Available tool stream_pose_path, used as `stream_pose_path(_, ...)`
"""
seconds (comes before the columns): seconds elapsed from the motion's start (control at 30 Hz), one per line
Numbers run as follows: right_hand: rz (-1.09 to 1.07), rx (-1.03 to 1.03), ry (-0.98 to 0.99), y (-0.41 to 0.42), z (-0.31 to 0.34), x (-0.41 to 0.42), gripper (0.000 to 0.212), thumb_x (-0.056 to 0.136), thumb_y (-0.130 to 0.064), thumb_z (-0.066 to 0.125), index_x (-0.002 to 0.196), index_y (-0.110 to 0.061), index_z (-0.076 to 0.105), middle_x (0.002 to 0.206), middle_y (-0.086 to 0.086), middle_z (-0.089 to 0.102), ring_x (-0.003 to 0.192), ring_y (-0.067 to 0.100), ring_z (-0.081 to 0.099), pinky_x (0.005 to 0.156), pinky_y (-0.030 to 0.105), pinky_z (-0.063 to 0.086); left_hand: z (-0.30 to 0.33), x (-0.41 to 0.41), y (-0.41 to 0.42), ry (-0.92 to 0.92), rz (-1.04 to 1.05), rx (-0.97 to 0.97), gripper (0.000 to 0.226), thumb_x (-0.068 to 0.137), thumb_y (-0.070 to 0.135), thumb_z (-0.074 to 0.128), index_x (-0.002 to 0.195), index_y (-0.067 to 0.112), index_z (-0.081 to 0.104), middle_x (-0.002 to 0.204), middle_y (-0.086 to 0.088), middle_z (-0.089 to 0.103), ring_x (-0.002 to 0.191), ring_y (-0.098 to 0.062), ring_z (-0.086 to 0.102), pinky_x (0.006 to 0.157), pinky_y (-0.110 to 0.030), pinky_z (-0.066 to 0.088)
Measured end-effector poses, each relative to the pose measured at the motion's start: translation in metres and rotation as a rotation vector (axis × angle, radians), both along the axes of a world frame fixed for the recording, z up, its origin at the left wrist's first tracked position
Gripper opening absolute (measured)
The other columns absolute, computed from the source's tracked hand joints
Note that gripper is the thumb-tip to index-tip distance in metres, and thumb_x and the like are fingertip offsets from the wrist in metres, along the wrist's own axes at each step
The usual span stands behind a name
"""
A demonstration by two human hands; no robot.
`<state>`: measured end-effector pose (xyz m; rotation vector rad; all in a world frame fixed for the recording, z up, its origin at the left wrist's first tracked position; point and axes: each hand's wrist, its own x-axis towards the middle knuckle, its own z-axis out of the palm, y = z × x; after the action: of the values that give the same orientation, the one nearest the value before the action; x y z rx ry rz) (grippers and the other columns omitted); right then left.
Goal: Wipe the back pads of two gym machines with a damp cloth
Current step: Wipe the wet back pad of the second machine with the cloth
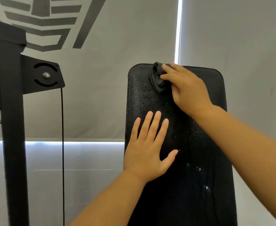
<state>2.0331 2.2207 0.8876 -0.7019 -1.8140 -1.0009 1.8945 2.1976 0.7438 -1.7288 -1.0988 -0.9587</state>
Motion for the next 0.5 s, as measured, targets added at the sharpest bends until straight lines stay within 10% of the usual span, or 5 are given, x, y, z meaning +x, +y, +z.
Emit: stream_pose_path(0.5, 0.087, 0.107, 0.175, 0.005, -0.008, -0.003, 0.037, 0.079, -0.005, 0.039, 0.093, -0.004, 0.073, 0.108, 0.012, 0.07, 0.103, 0.033, 0.065, 0.083, 0.045, 0.053, 0.0, 0.0, 0.0, 0.025, 0.028, -0.022, 0.077, 0.087, 0.06, 0.042, 0.146, 0.011, 0.036, 0.156, -0.013, 0.023, 0.145, -0.03, 0.015, 0.115, -0.052, 0.015)
